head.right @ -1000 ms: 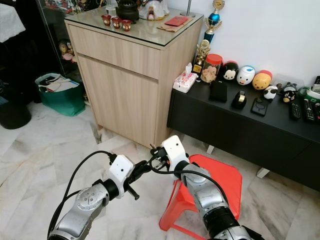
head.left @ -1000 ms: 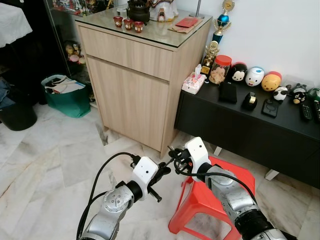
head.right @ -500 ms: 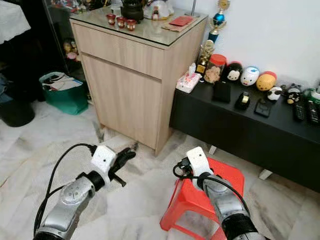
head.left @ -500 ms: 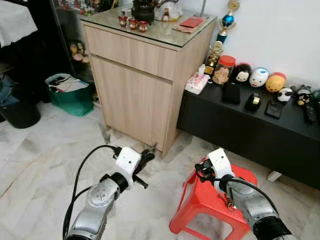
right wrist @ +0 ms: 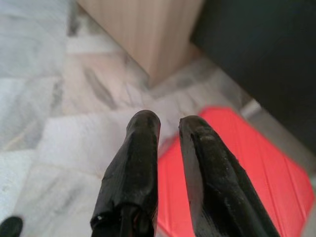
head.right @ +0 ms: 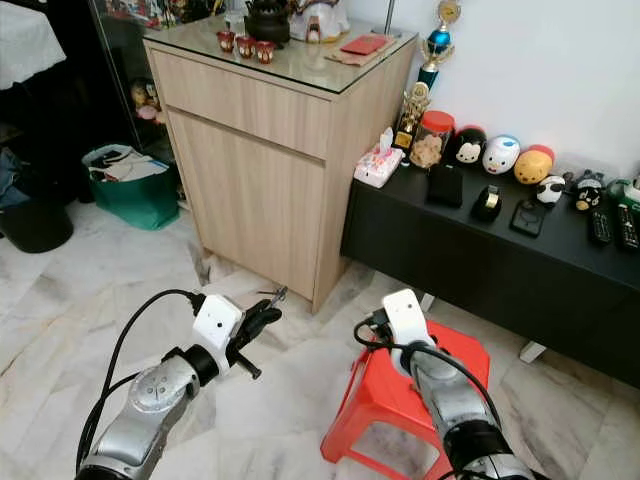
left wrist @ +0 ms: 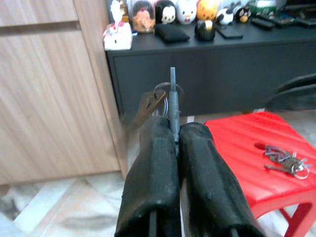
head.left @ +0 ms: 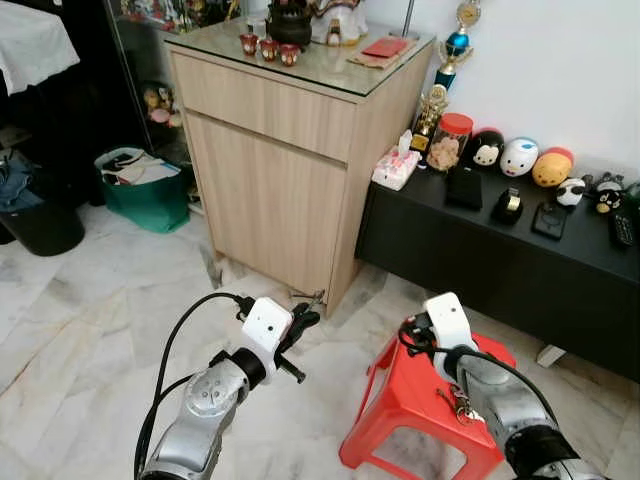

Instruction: Hang keys on a hook

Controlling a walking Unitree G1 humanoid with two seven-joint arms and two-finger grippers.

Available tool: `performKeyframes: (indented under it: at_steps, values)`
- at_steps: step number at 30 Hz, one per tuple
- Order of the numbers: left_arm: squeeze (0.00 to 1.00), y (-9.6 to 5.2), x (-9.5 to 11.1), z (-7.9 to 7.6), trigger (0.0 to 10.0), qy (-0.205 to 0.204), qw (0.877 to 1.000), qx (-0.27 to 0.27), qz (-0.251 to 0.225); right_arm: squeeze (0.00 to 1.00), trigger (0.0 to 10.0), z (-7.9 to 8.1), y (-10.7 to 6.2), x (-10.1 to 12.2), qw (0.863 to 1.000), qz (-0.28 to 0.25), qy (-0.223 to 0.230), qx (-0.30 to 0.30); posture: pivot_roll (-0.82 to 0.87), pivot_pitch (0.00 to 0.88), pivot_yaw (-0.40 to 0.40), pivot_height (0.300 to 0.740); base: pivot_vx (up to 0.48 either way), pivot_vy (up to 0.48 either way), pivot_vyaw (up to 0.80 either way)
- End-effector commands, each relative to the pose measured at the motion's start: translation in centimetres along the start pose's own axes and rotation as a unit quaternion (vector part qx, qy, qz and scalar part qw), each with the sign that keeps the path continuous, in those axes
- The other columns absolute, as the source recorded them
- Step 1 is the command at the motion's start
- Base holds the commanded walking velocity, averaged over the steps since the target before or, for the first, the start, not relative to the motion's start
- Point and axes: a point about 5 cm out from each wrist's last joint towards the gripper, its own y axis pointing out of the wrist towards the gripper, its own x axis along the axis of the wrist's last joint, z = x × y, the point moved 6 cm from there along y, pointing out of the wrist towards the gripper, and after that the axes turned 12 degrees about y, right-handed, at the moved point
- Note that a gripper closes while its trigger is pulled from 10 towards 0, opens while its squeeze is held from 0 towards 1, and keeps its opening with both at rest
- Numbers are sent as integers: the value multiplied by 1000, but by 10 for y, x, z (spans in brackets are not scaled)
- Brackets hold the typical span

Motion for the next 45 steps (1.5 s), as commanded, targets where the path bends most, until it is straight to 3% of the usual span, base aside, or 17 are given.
performKeyframes:
  at_steps: [1,8,13,16,17,20,21,23,25,27,31,34,36,37,41,45]
  values:
    - [0,-1,2,1,10000,3,1000,4,0,0,10000,-7,-2,-8,1000,5,10,-16,68,0,-89,740,0,0,0]
    - [0,-8,-7,11,10000,-19,999,33,16,0,10000,-17,-9,-60,996,53,49,-56,70,0,-82,740,0,0,0]
    - [0,-20,-26,36,10000,-78,991,99,40,0,10000,-17,-16,-88,988,68,108,-84,65,0,-70,740,0,0,0]
    - [0,-35,-50,57,10000,-123,978,156,69,0,10000,-13,-21,-112,964,88,224,-112,49,0,-55,740,0,0,0]
    - [0,-44,-63,66,10000,-133,970,183,88,0,10000,-12,-25,-124,961,105,225,-121,51,0,-54,740,0,0,0]
    - [0,-53,-80,71,10000,-162,959,206,110,0,10000,-9,-27,-131,966,119,199,-116,56,0,-53,740,0,0,0]
    - [0,-68,-106,75,10000,-170,944,233,159,0,10000,0,-28,-136,978,129,141,-86,49,0,-51,740,0,0,0]
    - [0,-75,-117,75,10000,-161,940,240,183,0,10000,3,-29,-139,981,133,120,-72,47,0,-51,740,0,0,0]
    - [0,-93,-145,70,10000,-157,926,241,244,0,10000,4,-35,-152,975,144,151,-79,56,0,-49,740,0,0,0]
    - [0,-113,-170,58,10000,-187,904,247,293,0,10000,-5,-40,-158,974,144,144,-103,57,0,-43,740,0,0,0]
    - [0,-130,-188,41,10000,-197,889,243,334,0,10000,-13,-46,-166,966,147,173,-123,35,0,-38,740,0,0,0]
    - [0,-144,-203,20,10000,-186,878,219,383,0,10000,-21,-59,-184,958,178,174,-142,27,0,-39,740,0,0,0]
    - [0,-160,-216,-1,10000,-206,855,212,426,0,10000,-25,-72,-202,949,207,178,-158,45,0,-45,740,0,0,0]
    - [0,-163,-219,-7,10000,-210,850,207,437,0,10000,-26,-73,-204,949,211,177,-157,47,0,-45,740,0,0,0]
    - [0,-171,-225,-24,10000,-220,838,194,459,0,10000,-26,-78,-210,950,219,167,-148,33,0,-37,740,0,0,0]
    - [0,-170,-225,-29,10000,-220,840,190,458,0,10000,-28,-82,-214,948,223,170,-151,35,0,-33,740,0,0,0]
